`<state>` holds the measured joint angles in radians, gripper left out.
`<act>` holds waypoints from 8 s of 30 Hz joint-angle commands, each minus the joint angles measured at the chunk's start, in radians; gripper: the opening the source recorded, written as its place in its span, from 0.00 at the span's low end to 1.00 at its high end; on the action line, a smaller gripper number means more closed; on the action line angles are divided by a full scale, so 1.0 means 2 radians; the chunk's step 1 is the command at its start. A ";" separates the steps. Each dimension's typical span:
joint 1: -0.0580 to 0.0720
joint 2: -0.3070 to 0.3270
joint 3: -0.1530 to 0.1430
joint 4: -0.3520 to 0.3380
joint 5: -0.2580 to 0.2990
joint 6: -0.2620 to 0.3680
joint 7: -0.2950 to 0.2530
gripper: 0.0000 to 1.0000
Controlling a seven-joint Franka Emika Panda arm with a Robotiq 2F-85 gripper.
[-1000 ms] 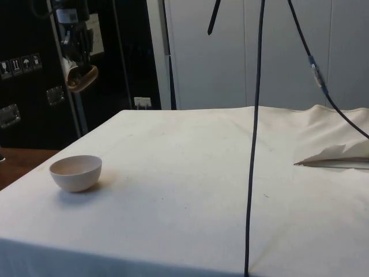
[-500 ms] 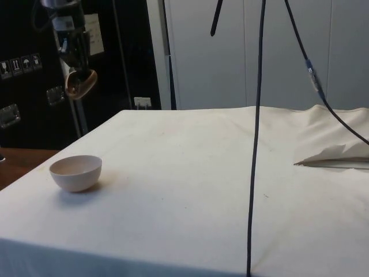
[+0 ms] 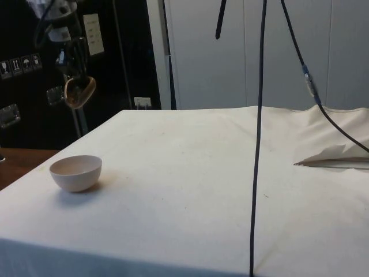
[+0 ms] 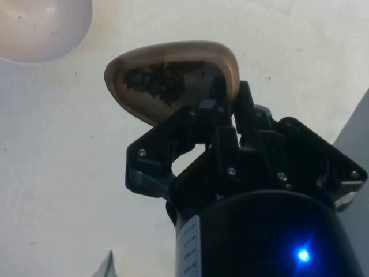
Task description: Pour the coffee beans from the cup into the bowl.
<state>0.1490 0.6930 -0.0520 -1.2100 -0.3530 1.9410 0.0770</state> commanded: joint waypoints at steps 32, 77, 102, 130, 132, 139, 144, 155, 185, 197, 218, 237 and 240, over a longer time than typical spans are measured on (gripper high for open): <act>0.009 0.039 0.055 0.002 -0.159 -0.024 0.106 0.02; 0.022 0.093 0.139 0.008 -0.362 -0.116 0.226 0.02; 0.031 0.127 0.179 0.026 -0.450 -0.176 0.256 0.02; 0.039 0.153 0.206 0.046 -0.544 -0.233 0.252 0.02; 0.040 0.154 0.209 0.046 -0.550 -0.237 0.251 0.02; 0.045 0.159 0.224 0.049 -0.568 -0.255 0.253 0.02; 0.046 0.163 0.235 0.052 -0.578 -0.265 0.255 0.02; 0.049 0.166 0.243 0.049 -0.609 -0.281 0.247 0.02; 0.044 0.163 0.281 0.049 -0.650 -0.303 0.248 0.02; 0.034 0.152 0.297 0.047 -0.649 -0.301 0.256 0.02; 0.002 0.132 0.309 0.028 -0.633 -0.285 0.283 0.02; -0.027 0.116 0.309 0.018 -0.593 -0.252 0.313 0.02; -0.031 0.115 0.308 0.017 -0.585 -0.243 0.319 0.02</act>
<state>0.0970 0.9300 0.5560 -1.1660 -1.5270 1.4360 0.7130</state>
